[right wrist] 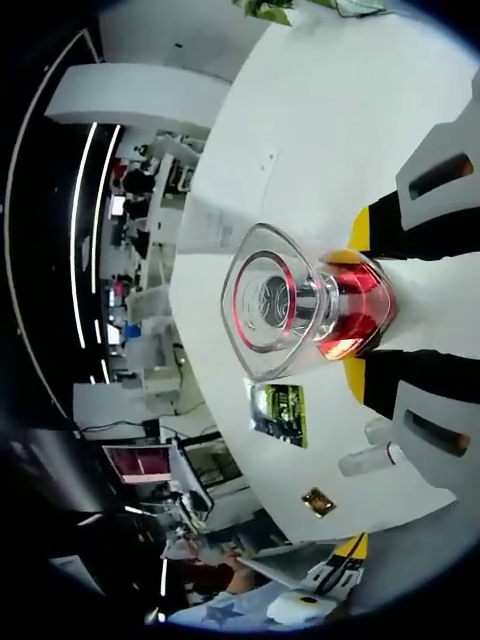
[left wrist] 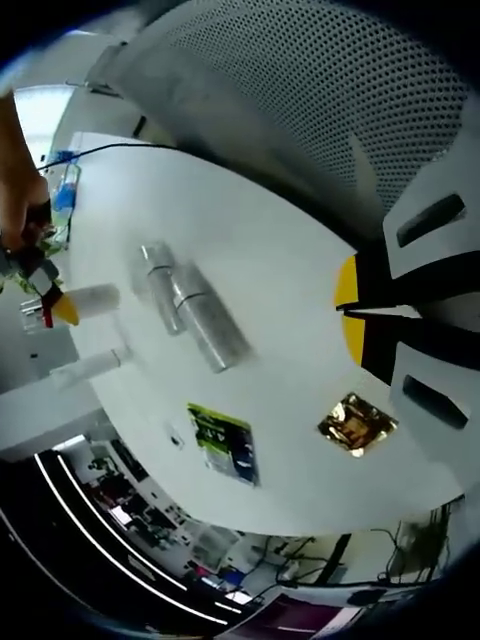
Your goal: Arrange the skincare products in the storage area until every visible bottle or jar stands upright without overlapping.
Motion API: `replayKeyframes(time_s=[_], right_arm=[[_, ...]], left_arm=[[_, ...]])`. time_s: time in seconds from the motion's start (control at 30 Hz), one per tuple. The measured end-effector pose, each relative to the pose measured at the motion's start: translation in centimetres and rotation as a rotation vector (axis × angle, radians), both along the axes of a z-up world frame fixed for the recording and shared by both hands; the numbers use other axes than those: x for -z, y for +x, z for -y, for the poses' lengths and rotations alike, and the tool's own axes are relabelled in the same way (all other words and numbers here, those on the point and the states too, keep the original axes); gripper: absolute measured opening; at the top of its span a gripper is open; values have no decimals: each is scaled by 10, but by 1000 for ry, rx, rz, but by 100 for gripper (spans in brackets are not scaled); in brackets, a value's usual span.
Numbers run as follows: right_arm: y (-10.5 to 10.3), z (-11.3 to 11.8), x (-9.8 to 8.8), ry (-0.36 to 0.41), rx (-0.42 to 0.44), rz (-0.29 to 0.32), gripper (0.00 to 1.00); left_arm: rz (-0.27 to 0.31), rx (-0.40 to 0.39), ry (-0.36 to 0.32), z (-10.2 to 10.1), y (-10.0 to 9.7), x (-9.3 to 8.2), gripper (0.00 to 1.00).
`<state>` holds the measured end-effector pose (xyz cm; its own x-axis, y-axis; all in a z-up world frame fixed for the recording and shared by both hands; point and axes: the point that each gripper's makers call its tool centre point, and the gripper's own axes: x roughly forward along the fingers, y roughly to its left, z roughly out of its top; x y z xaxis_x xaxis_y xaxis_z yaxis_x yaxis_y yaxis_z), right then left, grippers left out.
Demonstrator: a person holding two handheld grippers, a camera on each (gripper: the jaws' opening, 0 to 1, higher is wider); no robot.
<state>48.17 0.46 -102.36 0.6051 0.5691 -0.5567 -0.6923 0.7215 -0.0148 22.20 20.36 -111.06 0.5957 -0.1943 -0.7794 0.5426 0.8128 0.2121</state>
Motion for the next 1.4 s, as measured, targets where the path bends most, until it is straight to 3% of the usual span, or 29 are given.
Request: replayKeyframes(time_s=[0.47,0.77,1.4], right_arm=[[45,3,-4,-3,-18,20,28],[67,12,-1,13,-6,12,28],[116,20,9,-28,4,15,28]], left_arm=[[-10,8,5,0,-2,1,1],[-5,4,4,0,0,1,7],[-54,-10,19,-4,-5,10,9]])
